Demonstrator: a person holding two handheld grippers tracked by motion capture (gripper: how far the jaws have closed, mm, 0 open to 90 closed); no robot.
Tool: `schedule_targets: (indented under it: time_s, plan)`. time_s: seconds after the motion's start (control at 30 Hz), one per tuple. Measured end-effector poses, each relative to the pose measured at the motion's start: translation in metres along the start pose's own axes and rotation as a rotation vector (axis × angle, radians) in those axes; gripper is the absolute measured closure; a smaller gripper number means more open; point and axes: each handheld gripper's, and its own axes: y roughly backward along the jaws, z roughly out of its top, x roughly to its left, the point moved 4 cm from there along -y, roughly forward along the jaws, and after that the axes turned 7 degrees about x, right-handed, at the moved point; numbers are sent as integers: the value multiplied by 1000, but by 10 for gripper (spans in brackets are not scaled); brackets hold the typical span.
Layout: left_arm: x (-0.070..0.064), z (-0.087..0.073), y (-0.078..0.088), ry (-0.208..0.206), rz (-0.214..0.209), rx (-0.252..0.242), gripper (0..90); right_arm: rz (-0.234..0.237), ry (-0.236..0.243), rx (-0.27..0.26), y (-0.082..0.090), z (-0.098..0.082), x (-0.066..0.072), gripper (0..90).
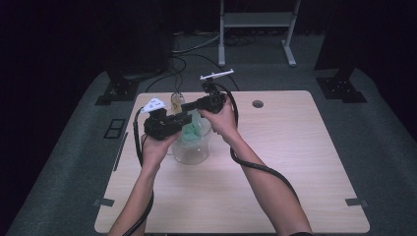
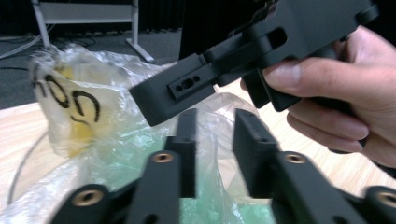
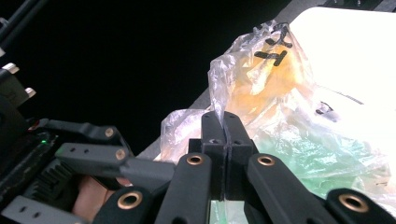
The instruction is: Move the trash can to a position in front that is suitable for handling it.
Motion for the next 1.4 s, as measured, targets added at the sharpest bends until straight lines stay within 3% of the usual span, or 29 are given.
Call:
schedule_targets:
  time_s: [0.23, 0.47, 0.63, 1.4]
  plan:
    - [7, 4, 17, 22, 43, -35, 453, 29, -27, -25, 4, -1, -4, 900]
    - [16, 5, 29, 52, 72, -66, 279, 39, -34, -69, 18, 4, -2, 900]
    - [17, 7, 34, 50, 78, -80, 216, 49, -41, -90, 27, 6, -1, 900]
    - [22, 11, 42, 57, 85, -103, 178, 50, -15, -175, 71, 19, 10, 900]
